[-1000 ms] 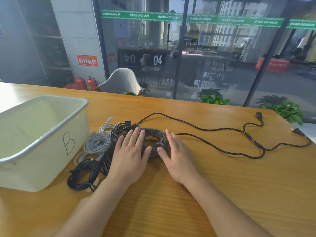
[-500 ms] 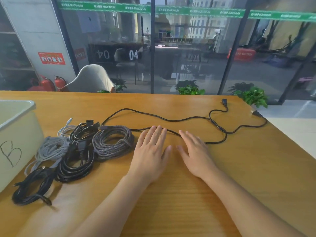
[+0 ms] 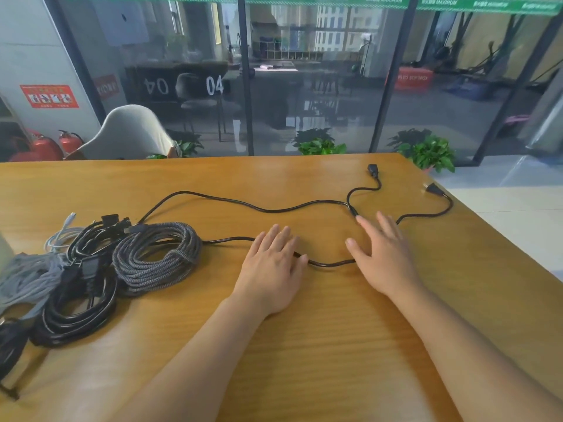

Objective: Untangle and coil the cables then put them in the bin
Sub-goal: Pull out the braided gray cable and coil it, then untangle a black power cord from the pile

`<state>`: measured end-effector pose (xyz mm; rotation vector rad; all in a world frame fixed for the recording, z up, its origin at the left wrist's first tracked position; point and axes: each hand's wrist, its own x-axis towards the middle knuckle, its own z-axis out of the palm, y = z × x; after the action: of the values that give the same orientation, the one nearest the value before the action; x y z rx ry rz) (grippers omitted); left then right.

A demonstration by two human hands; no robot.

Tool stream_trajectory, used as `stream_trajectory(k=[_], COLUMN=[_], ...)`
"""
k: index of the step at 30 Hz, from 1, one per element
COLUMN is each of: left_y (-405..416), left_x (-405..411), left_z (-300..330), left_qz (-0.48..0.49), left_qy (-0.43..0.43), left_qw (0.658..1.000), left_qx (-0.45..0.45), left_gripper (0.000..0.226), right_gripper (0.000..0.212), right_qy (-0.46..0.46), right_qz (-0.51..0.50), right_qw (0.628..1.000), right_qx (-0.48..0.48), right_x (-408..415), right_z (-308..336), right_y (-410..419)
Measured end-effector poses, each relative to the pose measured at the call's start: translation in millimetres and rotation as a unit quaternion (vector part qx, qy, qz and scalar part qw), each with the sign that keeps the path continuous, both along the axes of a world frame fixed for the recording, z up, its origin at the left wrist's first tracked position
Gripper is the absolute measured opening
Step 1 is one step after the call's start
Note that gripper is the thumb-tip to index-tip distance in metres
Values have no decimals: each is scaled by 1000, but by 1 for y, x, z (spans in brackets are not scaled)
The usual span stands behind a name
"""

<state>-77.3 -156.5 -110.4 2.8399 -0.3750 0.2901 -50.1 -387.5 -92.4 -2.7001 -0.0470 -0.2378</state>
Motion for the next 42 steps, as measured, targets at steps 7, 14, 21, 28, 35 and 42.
stream_trajectory(k=[7, 14, 21, 28, 35, 42], left_y=[8, 9, 12, 11, 10, 16], left_x=[-5, -12, -15, -15, -18, -17], left_z=[-1, 1, 1, -1, 1, 5], left_qz=[10, -29, -34, -38, -41, -12], left_qy=[-1, 1, 3, -2, -11, -38], left_qw=[1000, 996, 998, 997, 995, 996], left_qx=[-15, -84, -48, -60, -90, -79], left_gripper=[73, 78, 66, 65, 46, 28], right_gripper=[39, 42, 39, 20, 29, 56], right_qy=[-39, -3, -42, -29, 18, 48], right_qz=[64, 154, 57, 130, 196, 210], right_qw=[991, 964, 996, 988, 965, 966], right_qx=[111, 216, 46, 77, 175, 143], right_x=[-14, -22, -8, -13, -21, -24], right_z=[13, 11, 4, 7, 3, 11], right_y=[3, 5, -17, -13, 5, 3])
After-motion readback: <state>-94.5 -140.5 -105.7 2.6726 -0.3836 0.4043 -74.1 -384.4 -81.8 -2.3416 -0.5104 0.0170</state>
